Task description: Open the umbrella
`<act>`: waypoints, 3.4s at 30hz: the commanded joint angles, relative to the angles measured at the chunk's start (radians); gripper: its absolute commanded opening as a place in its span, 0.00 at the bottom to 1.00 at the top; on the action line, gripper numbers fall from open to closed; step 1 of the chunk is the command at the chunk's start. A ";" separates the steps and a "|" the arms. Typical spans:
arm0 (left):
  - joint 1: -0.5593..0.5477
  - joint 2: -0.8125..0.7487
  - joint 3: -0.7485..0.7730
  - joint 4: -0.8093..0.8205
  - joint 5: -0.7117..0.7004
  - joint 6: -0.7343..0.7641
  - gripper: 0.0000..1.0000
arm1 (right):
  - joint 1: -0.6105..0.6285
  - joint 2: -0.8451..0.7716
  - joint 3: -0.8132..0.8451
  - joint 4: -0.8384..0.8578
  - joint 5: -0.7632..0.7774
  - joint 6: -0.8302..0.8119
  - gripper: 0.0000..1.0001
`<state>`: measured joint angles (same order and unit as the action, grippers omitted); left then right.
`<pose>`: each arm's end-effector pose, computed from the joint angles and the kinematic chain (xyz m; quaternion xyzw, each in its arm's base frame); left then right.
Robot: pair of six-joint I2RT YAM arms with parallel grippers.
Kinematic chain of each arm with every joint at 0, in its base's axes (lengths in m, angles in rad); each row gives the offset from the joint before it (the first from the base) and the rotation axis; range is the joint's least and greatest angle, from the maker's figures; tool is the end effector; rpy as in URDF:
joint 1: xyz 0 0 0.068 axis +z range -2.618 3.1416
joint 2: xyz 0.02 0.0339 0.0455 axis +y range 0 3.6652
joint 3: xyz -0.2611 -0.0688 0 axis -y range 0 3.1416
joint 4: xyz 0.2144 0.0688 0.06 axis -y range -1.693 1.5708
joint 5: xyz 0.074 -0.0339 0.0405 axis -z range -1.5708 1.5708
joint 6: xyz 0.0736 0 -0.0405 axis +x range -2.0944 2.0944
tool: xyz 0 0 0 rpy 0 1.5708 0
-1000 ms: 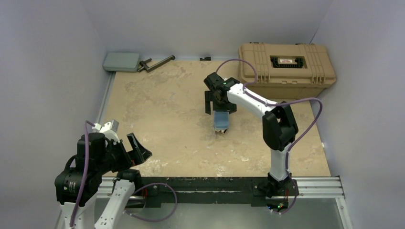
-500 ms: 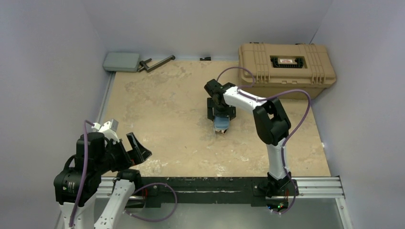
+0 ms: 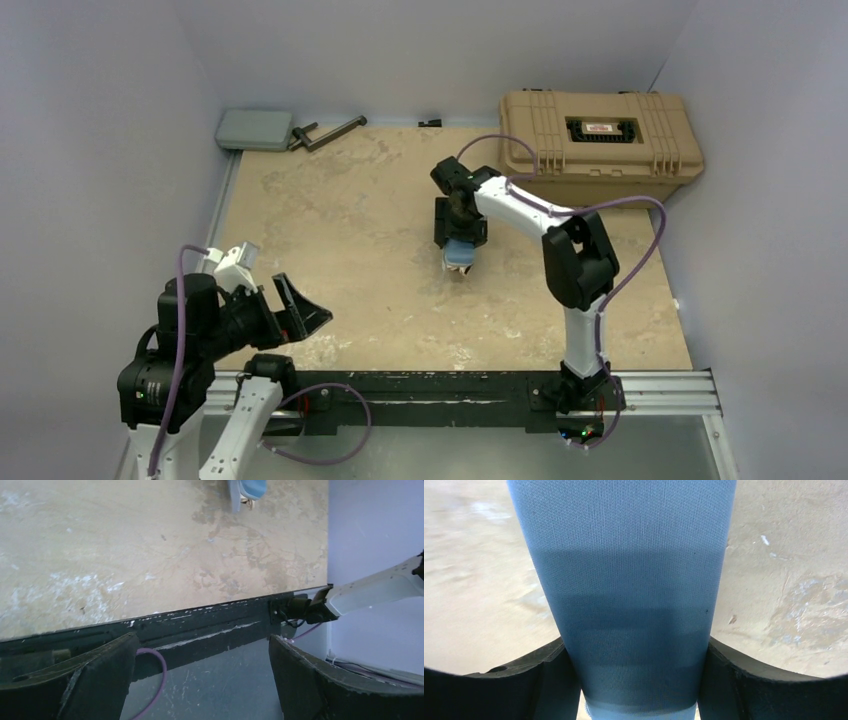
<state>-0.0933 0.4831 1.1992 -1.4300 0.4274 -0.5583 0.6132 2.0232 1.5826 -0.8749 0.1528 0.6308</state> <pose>0.0148 -0.0320 0.3285 -0.1191 0.8853 -0.3127 0.3229 0.3260 0.2157 0.1692 0.0184 0.9888 0.0124 0.1473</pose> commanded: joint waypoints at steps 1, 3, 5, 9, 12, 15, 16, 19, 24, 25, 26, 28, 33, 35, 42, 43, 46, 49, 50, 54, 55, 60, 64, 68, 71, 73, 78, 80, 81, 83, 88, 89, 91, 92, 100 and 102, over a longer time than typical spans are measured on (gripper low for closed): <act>-0.004 -0.010 -0.083 0.253 0.178 -0.051 1.00 | 0.005 -0.186 0.118 -0.024 -0.122 0.073 0.58; -0.005 -0.023 -0.121 0.337 0.172 -0.103 1.00 | 0.015 -0.225 0.144 -0.025 -0.174 0.116 0.57; -0.005 -0.035 -0.155 0.439 0.157 -0.154 1.00 | 0.030 -0.253 0.189 -0.051 -0.204 0.146 0.57; -0.024 -0.018 -0.223 0.664 0.155 -0.273 1.00 | 0.059 -0.312 0.237 -0.074 -0.220 0.224 0.58; -0.125 0.042 -0.224 0.758 0.088 -0.295 1.00 | 0.086 -0.350 0.248 -0.057 -0.250 0.286 0.58; -0.300 0.111 -0.191 0.808 -0.075 -0.273 1.00 | 0.129 -0.351 0.297 -0.064 -0.257 0.332 0.59; -0.354 0.134 -0.176 0.821 -0.130 -0.264 1.00 | 0.146 -0.347 0.318 -0.071 -0.253 0.345 0.59; -0.477 0.191 -0.146 0.866 -0.263 -0.259 1.00 | 0.188 -0.335 0.380 -0.098 -0.238 0.379 0.60; -0.591 0.269 -0.096 0.896 -0.463 -0.248 1.00 | 0.223 -0.347 0.418 -0.096 -0.225 0.426 0.61; -0.615 0.275 -0.100 0.916 -0.506 -0.254 1.00 | 0.225 -0.351 0.420 -0.091 -0.227 0.435 0.61; -0.636 0.280 -0.104 0.931 -0.549 -0.264 1.00 | 0.228 -0.356 0.422 -0.086 -0.227 0.442 0.61; -0.680 0.285 -0.116 0.957 -0.630 -0.280 1.00 | 0.233 -0.365 0.426 -0.081 -0.228 0.454 0.61; -0.749 0.310 -0.120 0.995 -0.737 -0.281 1.00 | 0.236 -0.389 0.427 -0.077 -0.225 0.483 0.61; -0.770 0.329 -0.123 1.029 -0.752 -0.284 1.00 | 0.239 -0.401 0.421 -0.072 -0.222 0.500 0.61; -0.848 0.395 -0.118 1.032 -0.880 -0.350 1.00 | 0.244 -0.452 0.382 0.005 -0.237 0.577 0.62; -0.852 0.401 -0.116 1.038 -0.885 -0.355 0.99 | 0.244 -0.454 0.384 0.008 -0.243 0.583 0.62; -0.867 0.408 -0.114 1.071 -0.922 -0.358 0.93 | 0.251 -0.460 0.387 0.010 -0.256 0.600 0.62; -0.869 0.412 -0.110 1.115 -0.939 -0.348 0.83 | 0.258 -0.472 0.375 0.011 -0.258 0.617 0.62; -0.870 0.417 -0.102 1.117 -0.936 -0.348 0.77 | 0.259 -0.482 0.357 0.022 -0.262 0.625 0.62; -0.870 0.449 -0.055 1.086 -0.881 -0.327 0.31 | 0.260 -0.509 0.311 0.073 -0.286 0.651 0.64; -0.871 0.452 -0.038 1.053 -0.875 -0.332 0.22 | 0.260 -0.512 0.312 0.075 -0.282 0.651 0.66; -0.870 0.412 -0.001 0.897 -0.886 -0.409 0.00 | 0.258 -0.543 0.284 0.067 -0.279 0.619 0.90; -0.869 0.345 0.011 0.784 -0.949 -0.472 0.00 | 0.233 -0.572 0.265 0.065 -0.282 0.527 0.99; -0.869 0.294 0.087 0.649 -1.030 -0.515 0.00 | 0.213 -0.634 0.227 0.118 -0.271 0.329 0.98; -0.869 0.268 0.145 0.581 -1.064 -0.521 0.00 | 0.214 -0.729 0.111 0.237 -0.285 0.182 0.98; -0.869 0.250 0.176 0.548 -1.085 -0.525 0.00 | 0.213 -0.801 0.013 0.336 -0.291 0.107 0.97; -0.869 0.234 0.240 0.445 -1.115 -0.540 0.00 | 0.213 -0.999 -0.237 0.609 -0.302 -0.019 0.96; -0.869 0.242 0.283 0.396 -1.118 -0.543 0.00 | 0.214 -1.034 -0.290 0.660 -0.295 -0.043 0.96; -0.870 0.249 0.310 0.371 -1.117 -0.543 0.00 | 0.214 -1.042 -0.303 0.663 -0.280 -0.049 0.96; -0.869 0.271 0.364 0.332 -1.107 -0.525 0.00 | 0.214 -1.049 -0.316 0.661 -0.270 -0.060 0.96; -0.870 0.369 0.497 0.255 -1.042 -0.433 0.00 | 0.214 -1.026 -0.284 0.596 -0.279 -0.088 0.97; -0.870 0.383 0.509 0.248 -1.028 -0.416 0.00 | 0.213 -1.027 -0.288 0.593 -0.281 -0.093 0.97; -0.869 0.412 0.522 0.244 -1.002 -0.373 0.00 | 0.214 -1.039 -0.308 0.591 -0.279 -0.107 0.99; -0.868 0.422 0.522 0.239 -0.996 -0.358 0.00 | 0.214 -1.049 -0.329 0.596 -0.276 -0.116 0.99; -0.774 0.502 0.535 0.222 -0.849 -0.379 0.00 | 0.214 -1.172 -0.470 0.647 -0.321 -0.168 0.95; -0.702 0.517 0.518 0.242 -0.761 -0.392 0.00 | 0.214 -1.214 -0.510 0.690 -0.360 -0.220 0.94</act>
<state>-0.8890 0.9852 1.6871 -1.2659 -0.4763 -0.9565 0.8261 0.8993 1.1210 -0.2935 -0.1345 0.5175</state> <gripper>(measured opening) 0.415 0.950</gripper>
